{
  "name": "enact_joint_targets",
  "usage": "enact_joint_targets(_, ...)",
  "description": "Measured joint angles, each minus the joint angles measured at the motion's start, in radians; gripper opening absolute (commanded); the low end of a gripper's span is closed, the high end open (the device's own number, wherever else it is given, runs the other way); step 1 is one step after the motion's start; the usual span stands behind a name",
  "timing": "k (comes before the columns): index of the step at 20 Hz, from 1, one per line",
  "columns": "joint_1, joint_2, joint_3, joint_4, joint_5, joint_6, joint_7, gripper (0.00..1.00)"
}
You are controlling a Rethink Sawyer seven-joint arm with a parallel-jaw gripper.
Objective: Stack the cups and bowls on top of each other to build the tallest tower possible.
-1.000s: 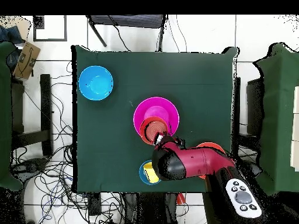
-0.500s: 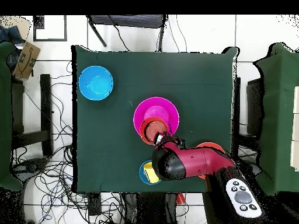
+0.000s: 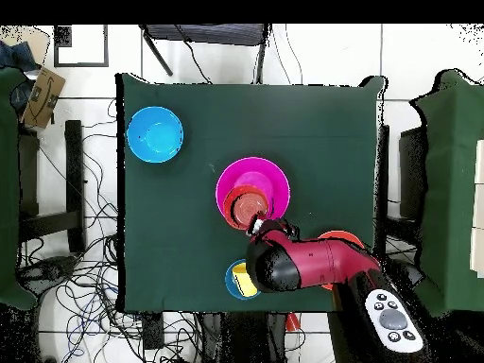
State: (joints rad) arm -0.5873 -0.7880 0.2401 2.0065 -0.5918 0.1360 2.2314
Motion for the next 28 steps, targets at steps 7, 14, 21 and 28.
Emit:
enact_joint_targets(7, -0.001, 0.002, 0.000, 0.000, 0.000, 0.000, 0.000, 1.00)
enact_joint_targets(14, -0.003, 0.002, 0.004, 0.000, 0.000, 0.000, 0.000, 1.00)
enact_joint_targets(21, -0.029, -0.021, 0.033, 0.017, 0.004, 0.025, 0.000, 1.00)
enact_joint_targets(28, -0.090, -0.109, 0.108, 0.059, 0.054, 0.132, 0.000, 1.00)
